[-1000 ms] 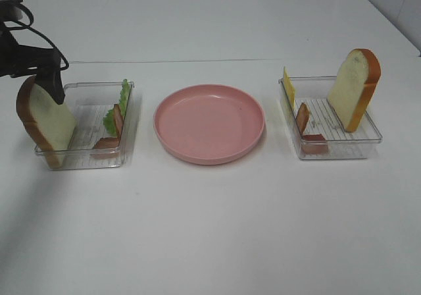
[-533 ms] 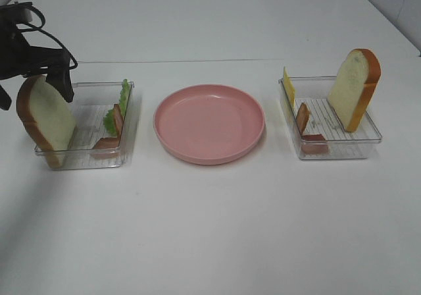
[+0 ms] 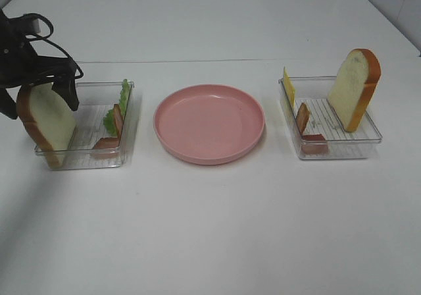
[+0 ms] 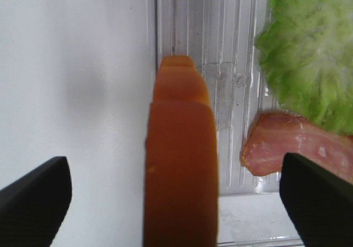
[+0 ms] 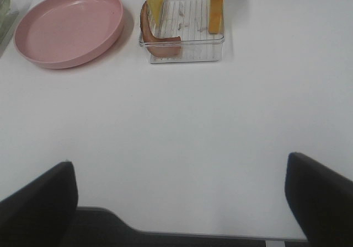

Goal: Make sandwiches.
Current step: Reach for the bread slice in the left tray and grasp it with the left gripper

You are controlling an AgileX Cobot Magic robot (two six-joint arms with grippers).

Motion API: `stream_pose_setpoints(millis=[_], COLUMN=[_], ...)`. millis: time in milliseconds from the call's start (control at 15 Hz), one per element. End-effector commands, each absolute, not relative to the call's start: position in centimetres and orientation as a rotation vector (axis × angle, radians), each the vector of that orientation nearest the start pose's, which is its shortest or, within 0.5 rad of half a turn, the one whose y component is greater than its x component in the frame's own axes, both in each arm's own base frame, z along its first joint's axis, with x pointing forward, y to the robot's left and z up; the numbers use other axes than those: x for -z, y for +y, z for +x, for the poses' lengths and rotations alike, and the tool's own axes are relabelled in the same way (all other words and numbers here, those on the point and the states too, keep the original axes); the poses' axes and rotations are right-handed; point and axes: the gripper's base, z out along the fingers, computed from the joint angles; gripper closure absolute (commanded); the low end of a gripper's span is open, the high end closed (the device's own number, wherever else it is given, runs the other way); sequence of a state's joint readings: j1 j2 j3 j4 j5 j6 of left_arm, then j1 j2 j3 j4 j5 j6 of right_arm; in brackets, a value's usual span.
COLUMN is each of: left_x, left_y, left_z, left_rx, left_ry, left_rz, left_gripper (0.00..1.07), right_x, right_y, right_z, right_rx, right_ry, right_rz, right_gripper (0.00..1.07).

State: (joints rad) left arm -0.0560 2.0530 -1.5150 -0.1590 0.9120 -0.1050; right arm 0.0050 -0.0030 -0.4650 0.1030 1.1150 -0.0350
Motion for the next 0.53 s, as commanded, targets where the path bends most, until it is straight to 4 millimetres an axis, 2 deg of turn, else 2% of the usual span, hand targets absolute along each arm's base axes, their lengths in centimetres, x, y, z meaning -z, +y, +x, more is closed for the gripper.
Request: stream_pose_setpoints(millis=[67,200,333,400,533], left_x=[-17.75,-17.72,-17.68,-17.68,-17.76], left_y=[-3.85,-3.82,-3.64,-3.64,-3.67], left_z=[41.82,41.69,41.59,41.59,41.59], left_rx=[0.228,0.224,0.195,0.197,0.203], left_ry=[2.935,2.95,2.962,2.961,2.958], left_rz=[-0.179,-0.179,-0.201,-0.222,-0.229], left_gripper=[0.13,0.22,0.55,0.65,1.01], right_x=[-26.21,-26.21,-26.21,-26.21,-26.21], right_y=[0.81,0.81,0.81,0.81,0.81], right_z=[-0.74,-0.74,-0.74,-0.74,-0.74], right_rx=[-0.103,-0.103,-0.103,-0.103,-0.103], right_ry=[2.11,2.11,2.11,2.11,2.11], right_rz=[-0.033,-0.033,-0.033,-0.033,-0.033], right_gripper=[0.09,0.09,0.09,0.09,0.09])
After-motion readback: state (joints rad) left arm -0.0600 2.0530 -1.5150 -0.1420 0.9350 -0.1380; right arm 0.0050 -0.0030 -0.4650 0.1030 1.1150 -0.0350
